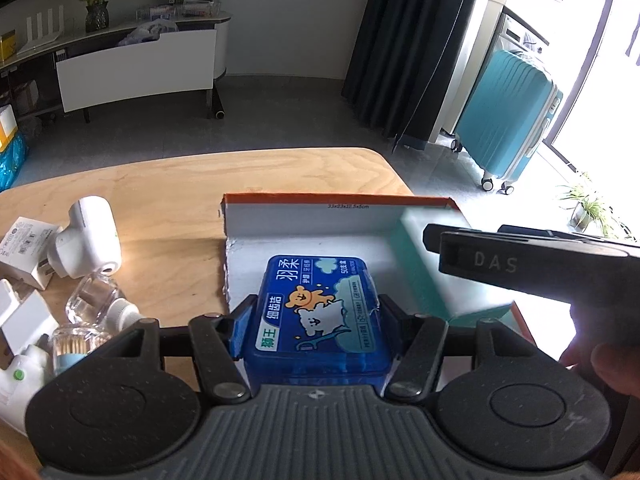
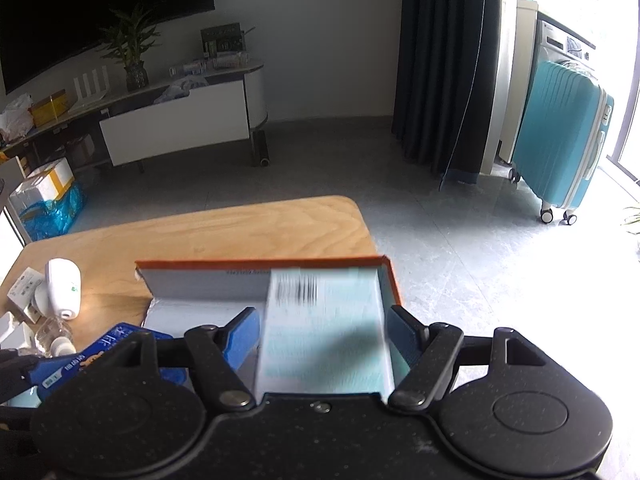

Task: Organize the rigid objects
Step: 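Lower and release blue pack with left tool while right tool releases teal box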

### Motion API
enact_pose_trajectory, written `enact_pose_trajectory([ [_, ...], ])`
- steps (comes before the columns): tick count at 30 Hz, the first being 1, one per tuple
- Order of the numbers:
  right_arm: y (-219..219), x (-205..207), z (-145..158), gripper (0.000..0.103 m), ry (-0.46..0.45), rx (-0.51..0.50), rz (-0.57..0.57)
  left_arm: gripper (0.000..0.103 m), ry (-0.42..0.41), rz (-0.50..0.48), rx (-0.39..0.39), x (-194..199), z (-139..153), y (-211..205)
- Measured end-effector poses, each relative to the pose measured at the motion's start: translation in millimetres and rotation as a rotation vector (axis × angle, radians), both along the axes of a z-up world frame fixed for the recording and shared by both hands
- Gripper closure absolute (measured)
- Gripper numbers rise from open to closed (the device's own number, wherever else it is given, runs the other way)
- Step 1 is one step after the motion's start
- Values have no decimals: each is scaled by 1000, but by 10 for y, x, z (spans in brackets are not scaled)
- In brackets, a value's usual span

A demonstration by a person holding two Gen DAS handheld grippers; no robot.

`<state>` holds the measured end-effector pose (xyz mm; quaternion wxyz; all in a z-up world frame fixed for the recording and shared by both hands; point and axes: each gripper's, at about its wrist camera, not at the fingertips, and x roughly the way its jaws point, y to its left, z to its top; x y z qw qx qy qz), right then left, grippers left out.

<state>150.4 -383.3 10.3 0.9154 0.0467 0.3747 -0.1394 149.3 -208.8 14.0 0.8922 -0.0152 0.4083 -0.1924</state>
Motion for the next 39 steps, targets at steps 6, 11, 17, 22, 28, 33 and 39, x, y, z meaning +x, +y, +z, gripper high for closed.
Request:
enact_pose_trajectory([
  [6, -100, -235, 172, 14, -72, -7, -31, 40, -10, -26, 11, 54, -21, -140],
  [11, -169, -439, 268, 13, -99, -4, -76, 33, 1, -48, -1, 105, -43, -246],
  [17, -116, -560, 257, 12, -87, 2, -79, 11, -15, -59, 21, -53, 26, -232],
  [22, -7, -660, 288, 12, -91, 5, -70, 5, -12, -18, 54, -155, 83, -92],
  [28, 101, -821, 296, 11, -86, 38, -81, 2, -10, 34, 52, -341, 157, 143],
  [33, 257, -892, 279, 11, -70, 45, -65, 2, 1, 66, 67, -455, 170, 318],
  [39, 510, -949, 245, 11, -56, 50, -18, 2, 8, 106, 83, -590, 129, 516],
])
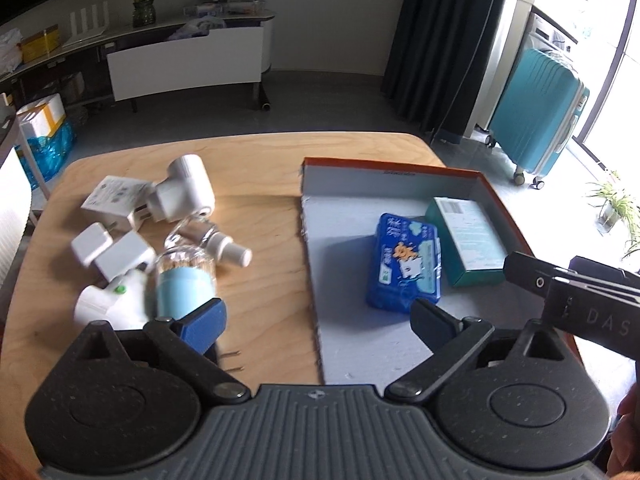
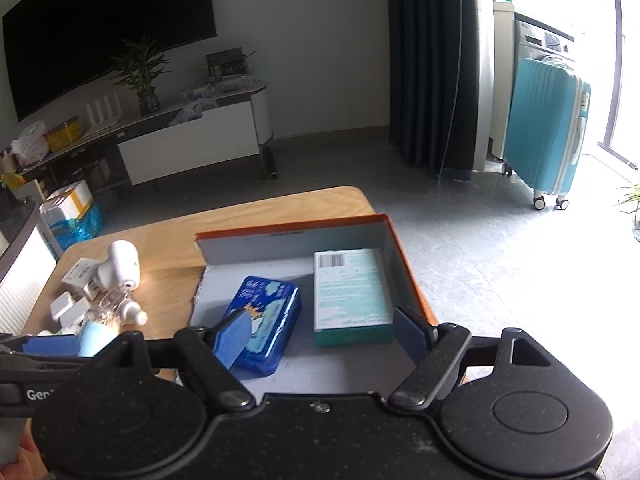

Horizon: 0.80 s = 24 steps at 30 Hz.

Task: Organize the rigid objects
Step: 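Lower and release blue pack with left tool while right tool releases teal box, then move left tool to white plug adapter while right tool approaches light blue bottle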

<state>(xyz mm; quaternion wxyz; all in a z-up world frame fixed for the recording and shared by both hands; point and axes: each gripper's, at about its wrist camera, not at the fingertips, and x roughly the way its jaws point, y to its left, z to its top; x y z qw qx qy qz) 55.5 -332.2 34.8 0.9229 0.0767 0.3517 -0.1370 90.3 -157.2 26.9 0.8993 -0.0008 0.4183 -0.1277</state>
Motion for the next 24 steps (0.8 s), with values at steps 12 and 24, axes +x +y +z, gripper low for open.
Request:
enact_pose_trajectory([
  [12, 352, 27, -55, 11, 20, 15, 76, 2, -6, 64, 3, -107, 16, 375],
  [24, 611, 72, -70, 11, 23, 15, 124, 2, -20, 121, -1, -199, 44, 614],
])
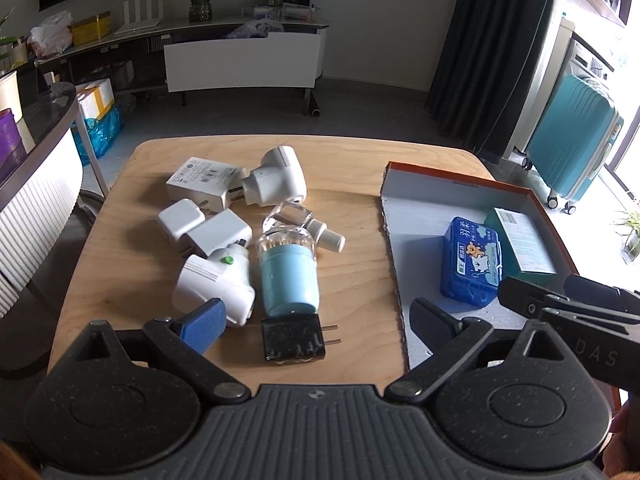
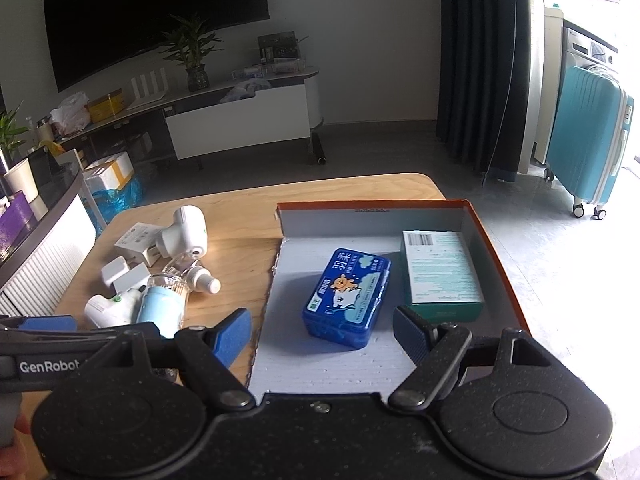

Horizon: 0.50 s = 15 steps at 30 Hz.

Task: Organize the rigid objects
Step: 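Move left tool to white plug adapter while right tool approaches light blue bottle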

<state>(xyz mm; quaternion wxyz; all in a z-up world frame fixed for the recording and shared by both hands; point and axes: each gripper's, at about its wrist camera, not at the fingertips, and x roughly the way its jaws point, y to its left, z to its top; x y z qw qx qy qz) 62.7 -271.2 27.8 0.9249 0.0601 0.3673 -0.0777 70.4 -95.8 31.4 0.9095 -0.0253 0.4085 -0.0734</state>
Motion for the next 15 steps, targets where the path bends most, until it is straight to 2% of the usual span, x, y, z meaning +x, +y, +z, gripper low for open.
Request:
enact_pose_trajectory([
  [15, 190, 38, 8, 11, 1, 2, 40, 2, -17, 36, -6, -53, 66, 189],
])
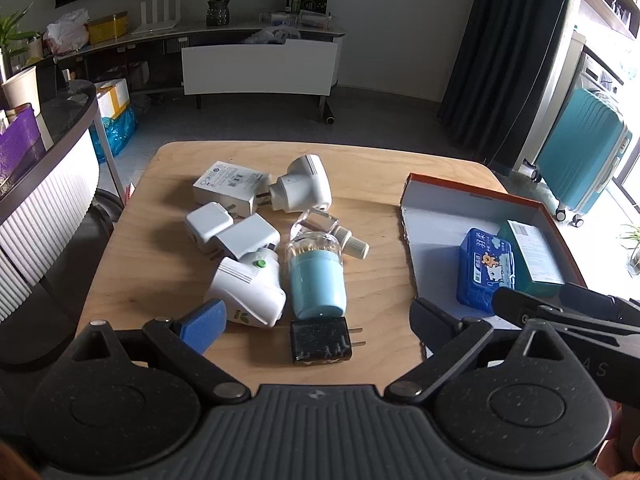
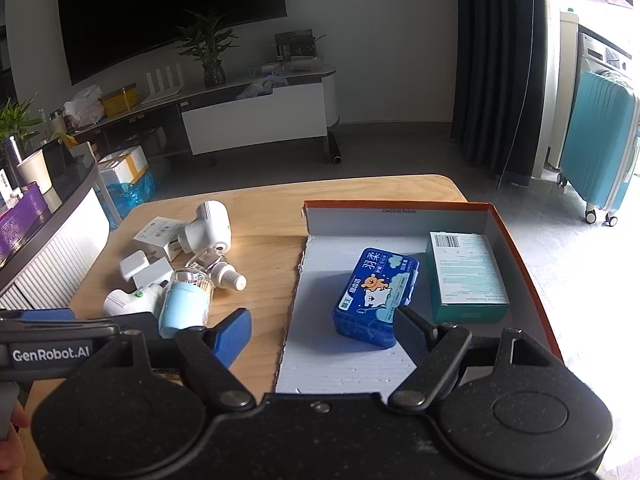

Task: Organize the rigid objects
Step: 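Move left tool to white plug adapter while right tool approaches light blue bottle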

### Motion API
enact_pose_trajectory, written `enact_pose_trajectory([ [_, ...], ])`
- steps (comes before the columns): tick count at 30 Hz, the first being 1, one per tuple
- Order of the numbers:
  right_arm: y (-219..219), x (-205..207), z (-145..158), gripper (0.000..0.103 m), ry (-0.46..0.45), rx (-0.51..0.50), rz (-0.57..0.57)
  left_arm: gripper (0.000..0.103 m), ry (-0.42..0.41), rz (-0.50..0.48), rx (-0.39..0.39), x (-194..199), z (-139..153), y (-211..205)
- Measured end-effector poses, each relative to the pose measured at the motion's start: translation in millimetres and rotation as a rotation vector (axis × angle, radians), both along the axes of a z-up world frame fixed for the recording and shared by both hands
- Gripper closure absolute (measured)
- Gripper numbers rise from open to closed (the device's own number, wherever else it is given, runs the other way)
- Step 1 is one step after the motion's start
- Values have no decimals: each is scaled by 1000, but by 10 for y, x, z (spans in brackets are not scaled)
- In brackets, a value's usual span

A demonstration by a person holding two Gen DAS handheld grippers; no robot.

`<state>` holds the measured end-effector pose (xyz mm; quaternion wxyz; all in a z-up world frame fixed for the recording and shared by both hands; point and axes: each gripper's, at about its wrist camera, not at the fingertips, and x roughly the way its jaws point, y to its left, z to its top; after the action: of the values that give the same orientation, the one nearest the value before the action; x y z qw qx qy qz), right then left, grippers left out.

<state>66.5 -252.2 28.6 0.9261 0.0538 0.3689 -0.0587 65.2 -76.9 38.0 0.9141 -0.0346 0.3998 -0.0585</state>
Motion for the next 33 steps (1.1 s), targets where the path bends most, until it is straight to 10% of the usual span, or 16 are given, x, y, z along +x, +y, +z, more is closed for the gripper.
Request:
enact_pose_trajectory([
  [33, 381, 206, -132, 11, 33, 17, 65, 2, 17, 77, -7, 8, -68, 419],
])
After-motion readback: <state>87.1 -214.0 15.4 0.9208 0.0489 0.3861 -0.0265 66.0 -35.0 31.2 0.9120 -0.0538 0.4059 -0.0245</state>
